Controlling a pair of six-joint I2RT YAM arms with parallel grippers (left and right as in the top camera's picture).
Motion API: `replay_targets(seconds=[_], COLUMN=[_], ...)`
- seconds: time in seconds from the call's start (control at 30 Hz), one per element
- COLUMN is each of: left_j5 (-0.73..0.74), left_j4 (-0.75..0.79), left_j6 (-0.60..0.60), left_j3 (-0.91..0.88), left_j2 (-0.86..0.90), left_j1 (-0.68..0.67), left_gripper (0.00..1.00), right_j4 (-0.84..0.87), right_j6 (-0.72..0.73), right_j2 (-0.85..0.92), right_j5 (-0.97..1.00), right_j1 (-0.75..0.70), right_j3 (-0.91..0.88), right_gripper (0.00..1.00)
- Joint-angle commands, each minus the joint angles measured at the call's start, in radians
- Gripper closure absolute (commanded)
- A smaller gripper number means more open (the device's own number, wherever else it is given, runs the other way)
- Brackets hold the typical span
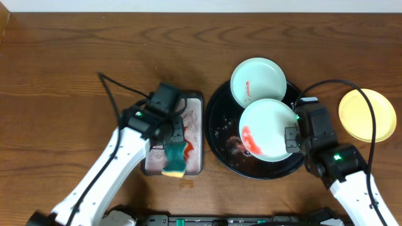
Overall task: Clean dirty plates on tray and stack at the side
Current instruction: 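Return the sponge to the soapy tray with the left gripper, then lift the scrubbed pale green plate off the black tray with right gripper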
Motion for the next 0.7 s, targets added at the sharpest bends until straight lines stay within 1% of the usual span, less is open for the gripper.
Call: replay_targets(seconds=[0.0, 0.23, 0.43, 0.6, 0.67], left_j5=[0.026, 0.030, 0.029, 0.029, 0.029], left_j4=[-0.009, -0.060, -0.154, -0.185, -0.185], left_j6=[0.012, 0.011, 0.012, 0.012, 0.012], left_j3=[0.003, 0.003, 0.002, 0.002, 0.002], left_j2=[-0.084, -0.234, -0.257, -0.250, -0.250], left_j1=[0.012, 0.011, 0.011, 0.011, 0.011], left_gripper=[0.50, 0.43, 0.40, 0.32, 0.25], right_j4=[0.002, -0.011, -0.028, -0.030, -0.031], right_j6=[0.022, 0.022, 0.008, -0.009, -0.020], right_j2=[-0.025, -0.024, -0.024, -0.024, -0.024], right_j5=[0.190, 0.447, 0.646, 0.744, 0.762], right_j1=[0.076, 0.278, 0.431, 0.525, 0.550], right_j3=[0.014, 0.040, 0.045, 0.046, 0.051], right_gripper=[0.99, 0.99, 0.99, 0.99, 0.99])
